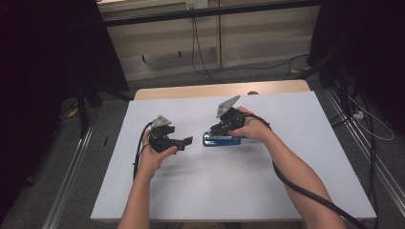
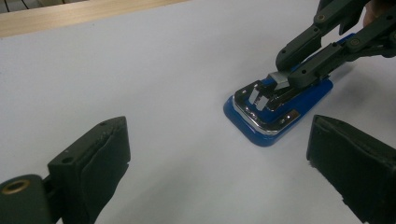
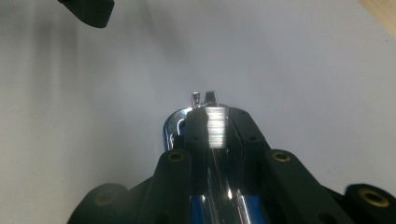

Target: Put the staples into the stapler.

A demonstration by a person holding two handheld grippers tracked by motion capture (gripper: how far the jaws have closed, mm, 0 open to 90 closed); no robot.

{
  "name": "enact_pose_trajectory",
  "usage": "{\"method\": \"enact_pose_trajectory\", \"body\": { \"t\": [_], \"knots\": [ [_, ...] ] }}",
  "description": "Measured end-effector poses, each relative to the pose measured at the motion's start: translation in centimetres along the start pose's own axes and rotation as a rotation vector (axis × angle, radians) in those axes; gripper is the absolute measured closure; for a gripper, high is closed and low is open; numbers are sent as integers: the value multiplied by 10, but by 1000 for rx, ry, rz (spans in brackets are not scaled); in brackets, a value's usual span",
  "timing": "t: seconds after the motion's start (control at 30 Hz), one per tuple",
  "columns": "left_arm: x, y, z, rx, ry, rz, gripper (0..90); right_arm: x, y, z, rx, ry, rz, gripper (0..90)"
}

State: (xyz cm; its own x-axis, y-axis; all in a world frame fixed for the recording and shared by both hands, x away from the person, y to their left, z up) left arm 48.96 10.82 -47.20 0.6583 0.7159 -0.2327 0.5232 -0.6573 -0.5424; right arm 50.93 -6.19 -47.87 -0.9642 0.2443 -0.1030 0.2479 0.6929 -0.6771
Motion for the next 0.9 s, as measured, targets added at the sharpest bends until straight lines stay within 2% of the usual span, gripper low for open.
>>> {"method": "enact_pose_trajectory", "body": {
  "t": [0.17,0.23,0.57,0.9],
  "knots": [
    [1,0,0,0,2,0,63,0,1,0,5,-27,-5,795],
    [0,0,0,-5,-8,2,63,1,2,1,8,-30,-8,795],
    [1,1,1,10,8,0,63,1,3,1,-5,-38,-18,795],
    [1,2,1,6,1,3,63,1,3,3,-11,-56,-38,795]
  ]
}}
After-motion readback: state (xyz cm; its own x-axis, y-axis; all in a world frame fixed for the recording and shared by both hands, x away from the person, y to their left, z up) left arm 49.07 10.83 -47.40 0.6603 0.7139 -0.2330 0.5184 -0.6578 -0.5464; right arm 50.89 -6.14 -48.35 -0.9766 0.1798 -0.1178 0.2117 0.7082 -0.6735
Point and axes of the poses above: each handheld gripper's, and its own axes: y roughly forward along the jaws, z roughly out of its underside, x roughly to its left, the point moved 8 cm from there along y, roughly forward along the jaws, and after that the axes turned 6 degrees about -y, right-handed, at the moved point
